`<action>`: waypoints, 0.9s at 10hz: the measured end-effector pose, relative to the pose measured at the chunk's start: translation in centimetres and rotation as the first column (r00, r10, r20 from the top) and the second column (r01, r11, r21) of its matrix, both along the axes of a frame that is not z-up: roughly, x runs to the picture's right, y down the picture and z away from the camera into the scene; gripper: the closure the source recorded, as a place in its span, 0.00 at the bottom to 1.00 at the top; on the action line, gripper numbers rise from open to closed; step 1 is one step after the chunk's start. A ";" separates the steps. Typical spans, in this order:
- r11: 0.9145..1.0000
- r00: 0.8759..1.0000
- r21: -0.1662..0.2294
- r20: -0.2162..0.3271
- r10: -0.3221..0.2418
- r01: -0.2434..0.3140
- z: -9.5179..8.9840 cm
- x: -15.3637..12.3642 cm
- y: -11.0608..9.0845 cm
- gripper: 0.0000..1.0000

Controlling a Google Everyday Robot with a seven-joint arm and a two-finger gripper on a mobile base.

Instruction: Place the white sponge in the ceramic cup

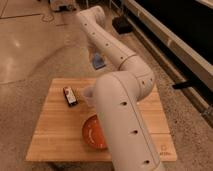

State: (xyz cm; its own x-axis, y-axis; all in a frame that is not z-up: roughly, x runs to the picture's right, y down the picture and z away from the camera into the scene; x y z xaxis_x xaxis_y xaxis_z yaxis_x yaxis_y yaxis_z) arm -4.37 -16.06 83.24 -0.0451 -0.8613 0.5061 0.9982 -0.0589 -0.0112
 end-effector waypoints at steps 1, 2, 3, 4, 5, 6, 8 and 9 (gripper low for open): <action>1.000 1.000 -0.012 0.012 0.002 -0.002 -0.1 -0.1 0.9 0.84; 1.000 1.000 -0.027 0.027 0.006 -0.005 -0.4 0.0 1.9 0.84; 0.999 0.999 -0.047 0.054 0.009 -0.007 -0.7 -0.2 3.2 0.84; 0.998 0.997 -0.060 0.077 0.011 -0.007 -1.1 -0.6 4.0 0.84; 0.997 0.995 -0.072 0.100 0.016 -0.009 -1.4 -0.9 4.8 0.84; 0.996 0.989 -0.092 0.144 0.031 -0.018 -1.9 -1.1 6.4 0.84; 0.993 0.975 -0.117 0.219 0.048 -0.023 -2.6 -1.5 8.9 0.84; 0.991 0.966 -0.130 0.253 0.048 -0.015 -2.6 -1.7 10.3 0.84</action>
